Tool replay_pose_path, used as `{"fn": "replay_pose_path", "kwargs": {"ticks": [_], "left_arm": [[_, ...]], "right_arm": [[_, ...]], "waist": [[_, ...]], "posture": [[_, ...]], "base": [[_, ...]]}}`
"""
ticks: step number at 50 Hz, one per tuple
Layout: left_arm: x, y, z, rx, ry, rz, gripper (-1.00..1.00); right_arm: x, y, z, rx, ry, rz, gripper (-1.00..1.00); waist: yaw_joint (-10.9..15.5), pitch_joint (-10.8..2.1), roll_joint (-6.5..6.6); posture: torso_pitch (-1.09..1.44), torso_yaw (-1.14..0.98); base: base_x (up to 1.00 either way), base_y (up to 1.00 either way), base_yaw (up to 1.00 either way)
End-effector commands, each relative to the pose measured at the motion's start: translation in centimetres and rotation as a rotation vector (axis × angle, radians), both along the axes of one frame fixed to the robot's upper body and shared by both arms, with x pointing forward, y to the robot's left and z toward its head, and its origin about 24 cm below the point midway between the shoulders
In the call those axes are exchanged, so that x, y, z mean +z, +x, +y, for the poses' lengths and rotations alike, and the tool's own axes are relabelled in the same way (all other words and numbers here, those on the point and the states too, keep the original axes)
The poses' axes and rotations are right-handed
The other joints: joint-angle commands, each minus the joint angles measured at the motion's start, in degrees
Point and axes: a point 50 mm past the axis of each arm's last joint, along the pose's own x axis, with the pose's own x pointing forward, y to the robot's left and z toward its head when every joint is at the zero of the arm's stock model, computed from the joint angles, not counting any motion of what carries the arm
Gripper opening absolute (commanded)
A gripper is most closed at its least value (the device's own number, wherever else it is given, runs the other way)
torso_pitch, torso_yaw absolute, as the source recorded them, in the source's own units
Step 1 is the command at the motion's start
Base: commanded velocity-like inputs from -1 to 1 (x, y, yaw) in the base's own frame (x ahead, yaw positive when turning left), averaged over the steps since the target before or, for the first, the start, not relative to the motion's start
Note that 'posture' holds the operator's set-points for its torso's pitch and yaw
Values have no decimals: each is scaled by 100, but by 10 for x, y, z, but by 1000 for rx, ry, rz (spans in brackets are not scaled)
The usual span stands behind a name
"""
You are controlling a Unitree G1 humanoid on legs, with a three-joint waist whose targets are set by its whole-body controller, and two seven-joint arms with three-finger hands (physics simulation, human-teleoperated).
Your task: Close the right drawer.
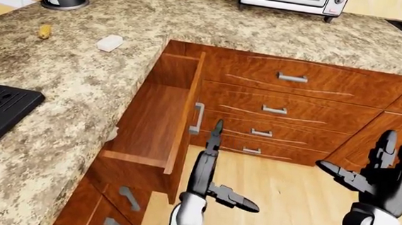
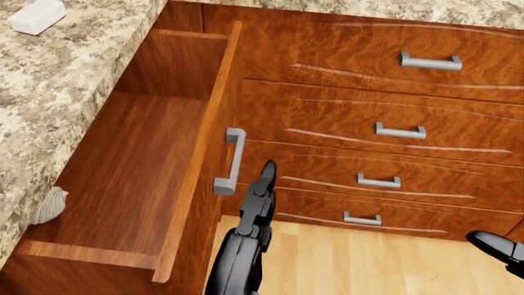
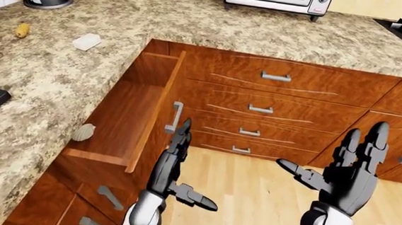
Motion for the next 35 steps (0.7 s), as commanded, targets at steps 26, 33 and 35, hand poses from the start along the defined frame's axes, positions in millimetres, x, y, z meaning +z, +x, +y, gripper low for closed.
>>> {"fn": "replay_pose_path", "kwargs": {"ticks": [26,33,35], "left_arm": [[-4,22,12,174,-123,82,100],[-2,26,18,221,-145,74,100],[-2,27,20,241,-151,78,100]], "right_arm": [[15,-1,0,-1,-48,-71,100],[15,-1,1,0,-49,-69,100],[15,-1,1,0,-49,-69,100]], "waist": [[-15,-85,-40],[-19,-93,-35],[-20,-95,-33]], "posture": [[0,0],[0,0],[0,0]], "base": [[0,0,0],[0,0,0],[0,0,0]]}}
